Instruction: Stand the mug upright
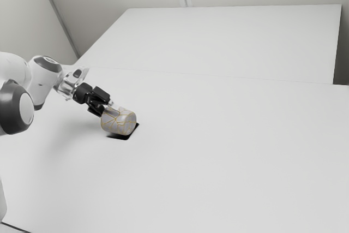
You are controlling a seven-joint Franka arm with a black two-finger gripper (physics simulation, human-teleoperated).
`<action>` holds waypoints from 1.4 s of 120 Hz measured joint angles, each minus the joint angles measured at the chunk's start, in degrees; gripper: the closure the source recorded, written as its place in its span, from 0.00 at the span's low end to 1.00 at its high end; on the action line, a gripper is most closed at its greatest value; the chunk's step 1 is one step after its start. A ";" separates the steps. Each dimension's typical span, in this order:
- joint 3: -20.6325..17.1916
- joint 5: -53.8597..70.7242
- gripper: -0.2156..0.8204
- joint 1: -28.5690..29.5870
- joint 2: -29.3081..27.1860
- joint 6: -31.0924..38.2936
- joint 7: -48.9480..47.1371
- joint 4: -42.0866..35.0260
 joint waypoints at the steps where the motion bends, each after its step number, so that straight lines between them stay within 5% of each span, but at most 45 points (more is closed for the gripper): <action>1: -0.01 -0.08 0.43 0.01 0.03 -0.04 0.09 -0.01; 32: -0.04 -1.71 0.78 0.87 0.18 -0.92 2.33 -1.00; 52: -0.08 -2.73 0.88 0.98 0.19 -1.08 3.37 -1.81; 128: -0.89 -2.38 0.96 0.90 -3.04 0.58 4.37 -2.93; 151: -8.08 10.73 0.96 -0.01 -12.30 10.65 -0.05 -5.43; 168: -9.03 23.63 0.97 -8.25 -20.60 21.11 -7.38 -14.03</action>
